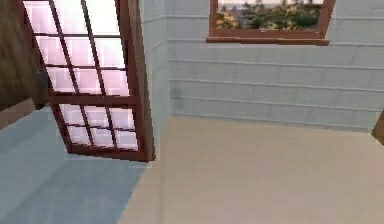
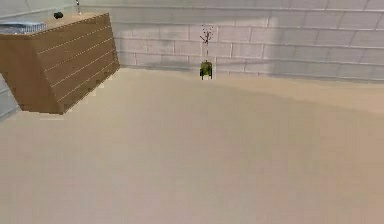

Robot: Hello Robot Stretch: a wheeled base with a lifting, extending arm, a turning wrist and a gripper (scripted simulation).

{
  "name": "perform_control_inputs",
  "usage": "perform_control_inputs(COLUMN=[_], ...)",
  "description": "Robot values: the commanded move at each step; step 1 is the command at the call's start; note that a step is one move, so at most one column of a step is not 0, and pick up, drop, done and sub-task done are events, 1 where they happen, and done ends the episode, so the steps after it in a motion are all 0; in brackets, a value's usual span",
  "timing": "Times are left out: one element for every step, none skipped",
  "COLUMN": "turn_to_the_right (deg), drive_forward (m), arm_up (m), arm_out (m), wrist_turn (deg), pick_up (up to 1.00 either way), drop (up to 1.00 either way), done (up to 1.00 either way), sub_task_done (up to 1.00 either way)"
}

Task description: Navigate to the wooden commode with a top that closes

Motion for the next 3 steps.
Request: perform_control_inputs(turn_to_the_right=[-24.0,0.0,-24.0], drive_forward=[0.00,0.05,0.00], arm_up=[0.00,0.00,0.00], arm_out=[0.00,0.00,0.00], wrist_turn=[0.0,0.0,0.0], pick_up=[0.00,0.00,0.00], drop=[0.00,0.00,0.00], done=[0.00,0.00,0.00], sub_task_done=[0.00,0.00,0.00])
